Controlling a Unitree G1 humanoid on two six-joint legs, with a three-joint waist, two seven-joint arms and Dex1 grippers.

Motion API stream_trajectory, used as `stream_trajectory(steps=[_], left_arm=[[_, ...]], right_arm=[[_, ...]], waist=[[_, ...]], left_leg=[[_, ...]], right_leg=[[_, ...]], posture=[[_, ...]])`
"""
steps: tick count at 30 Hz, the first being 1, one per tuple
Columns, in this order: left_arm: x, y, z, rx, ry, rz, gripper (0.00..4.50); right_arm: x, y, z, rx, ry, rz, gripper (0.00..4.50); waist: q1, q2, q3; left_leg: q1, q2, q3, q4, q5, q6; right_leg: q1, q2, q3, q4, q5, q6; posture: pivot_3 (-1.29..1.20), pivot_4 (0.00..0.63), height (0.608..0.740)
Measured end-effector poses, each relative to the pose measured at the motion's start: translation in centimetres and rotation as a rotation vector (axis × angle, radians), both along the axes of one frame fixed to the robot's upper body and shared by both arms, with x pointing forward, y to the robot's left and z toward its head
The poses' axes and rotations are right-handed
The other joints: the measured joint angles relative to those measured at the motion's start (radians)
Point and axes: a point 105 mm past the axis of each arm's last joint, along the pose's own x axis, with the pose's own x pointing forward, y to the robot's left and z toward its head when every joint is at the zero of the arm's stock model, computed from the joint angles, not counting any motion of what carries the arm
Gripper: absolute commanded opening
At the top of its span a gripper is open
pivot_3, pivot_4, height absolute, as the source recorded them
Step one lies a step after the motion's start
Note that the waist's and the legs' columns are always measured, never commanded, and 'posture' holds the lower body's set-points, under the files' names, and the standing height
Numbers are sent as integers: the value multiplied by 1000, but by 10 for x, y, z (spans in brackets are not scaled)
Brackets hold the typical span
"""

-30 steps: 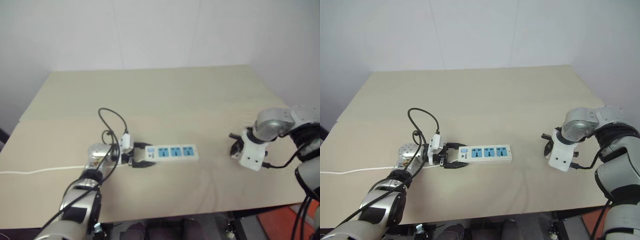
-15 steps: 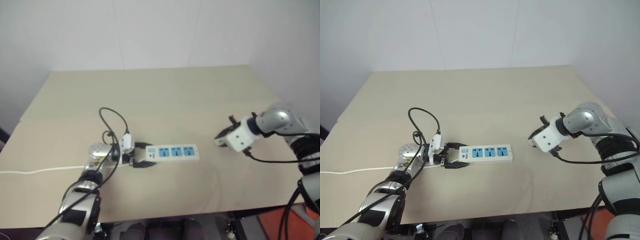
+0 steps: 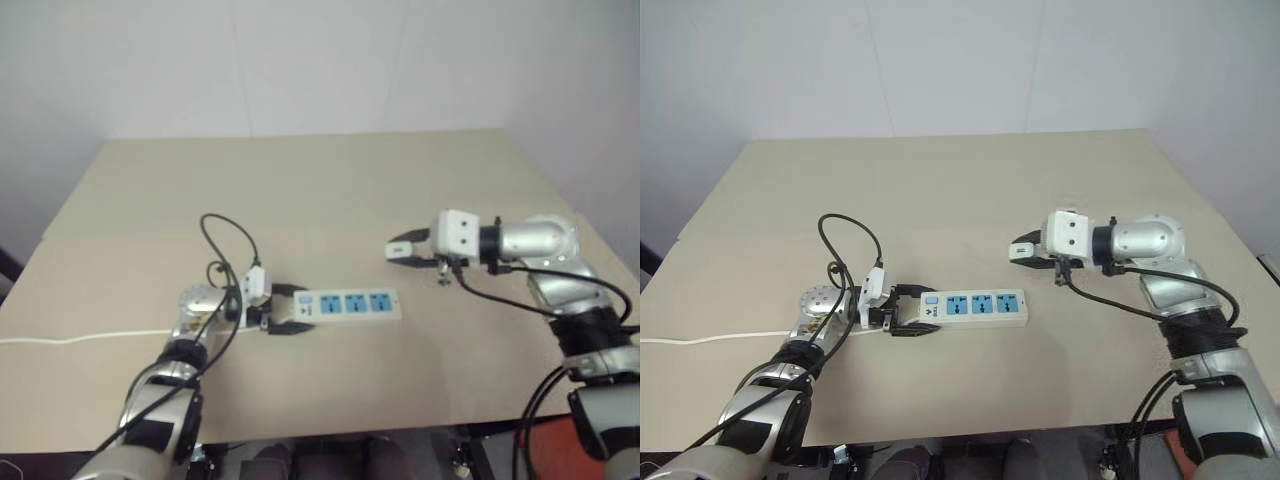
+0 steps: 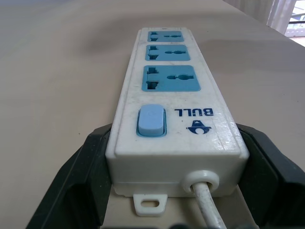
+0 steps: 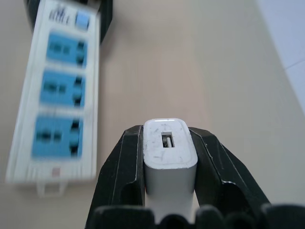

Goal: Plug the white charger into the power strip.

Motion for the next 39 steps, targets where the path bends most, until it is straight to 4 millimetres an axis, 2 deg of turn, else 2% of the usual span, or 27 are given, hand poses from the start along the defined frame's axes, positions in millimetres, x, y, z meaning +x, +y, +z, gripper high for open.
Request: stream_trajectory(steps=[7, 16, 24, 29, 39], left_arm=[[0, -2, -1, 4, 17, -6, 3267], [1, -4, 0, 10, 15, -4, 3267], [0, -3, 0, 17, 13, -6, 3267], [1, -2, 0, 22, 12, -6, 3267], [1, -2, 0, 23, 25, -6, 3267]], right_arm=[[-15, 33, 5, 281, 189, 66, 1112], [-31, 61, -4, 437, 402, 210, 1112], [-19, 70, -28, 516, 566, 236, 1112], [-11, 78, -33, 510, 567, 242, 1112], [-8, 81, -45, 501, 566, 238, 1112]], waist=[[1, 0, 0], [3, 0, 0], [1, 0, 0], [-1, 0, 0], [-2, 0, 0]], left_leg=[[0, 0, -1, 0, 0, 0], [0, -1, -1, 0, 0, 0], [1, -1, -1, 0, 1, -1], [1, -1, -2, 0, 1, -1], [1, -1, -2, 0, 1, -2]], right_leg=[[0, 0, 0, 0, 0, 0], [0, 0, -1, 0, 0, 0], [0, 0, -1, 0, 0, 0], [0, 0, -1, 1, 0, 0], [0, 0, -1, 1, 0, 0]], posture=[[0, 150, 740], [0, 150, 740], [0, 150, 740], [0, 150, 740], [0, 150, 740]])
